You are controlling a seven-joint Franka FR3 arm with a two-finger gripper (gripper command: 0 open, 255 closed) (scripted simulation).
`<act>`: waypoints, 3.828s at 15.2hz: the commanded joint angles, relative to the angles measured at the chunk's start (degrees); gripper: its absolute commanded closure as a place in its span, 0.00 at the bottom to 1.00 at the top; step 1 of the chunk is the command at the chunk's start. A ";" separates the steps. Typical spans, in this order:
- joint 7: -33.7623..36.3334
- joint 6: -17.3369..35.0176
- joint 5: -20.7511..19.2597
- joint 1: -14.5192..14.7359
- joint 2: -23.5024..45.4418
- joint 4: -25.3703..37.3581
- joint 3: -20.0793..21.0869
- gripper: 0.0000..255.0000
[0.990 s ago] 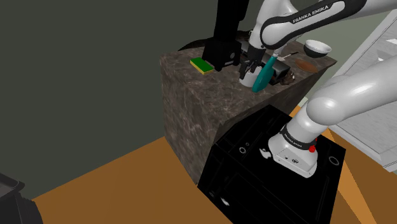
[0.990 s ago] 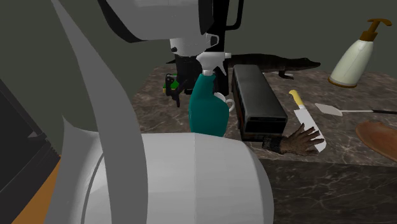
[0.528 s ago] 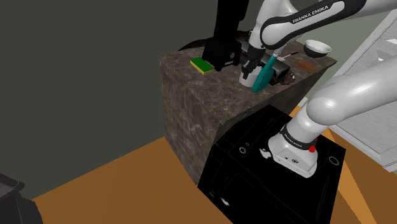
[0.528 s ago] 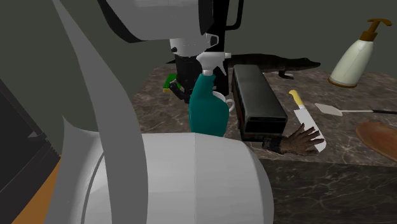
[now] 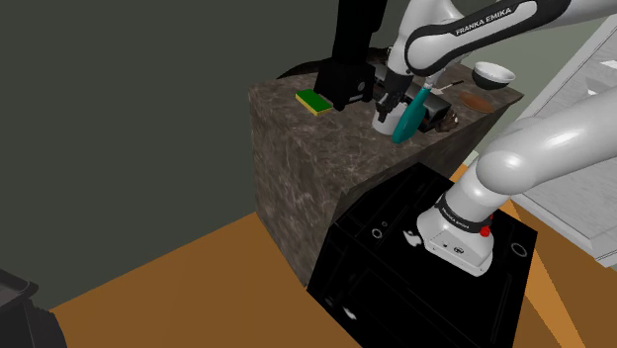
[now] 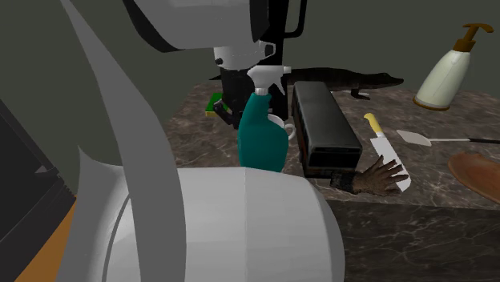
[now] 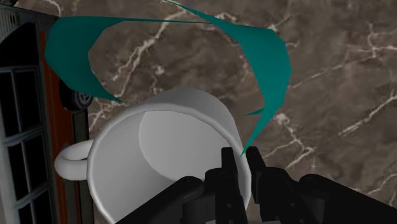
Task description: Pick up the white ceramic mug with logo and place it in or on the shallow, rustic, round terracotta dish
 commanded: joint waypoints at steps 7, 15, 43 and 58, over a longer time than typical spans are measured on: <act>-0.40 -7.46 0.60 0.17 -4.06 3.42 0.51 1.00; -0.78 -14.80 1.21 0.36 -7.03 7.80 1.07 1.00; -37.10 -16.48 -9.27 -10.81 3.61 25.56 -29.24 1.00; -73.31 -17.95 18.28 -12.92 38.71 53.87 -50.20 1.00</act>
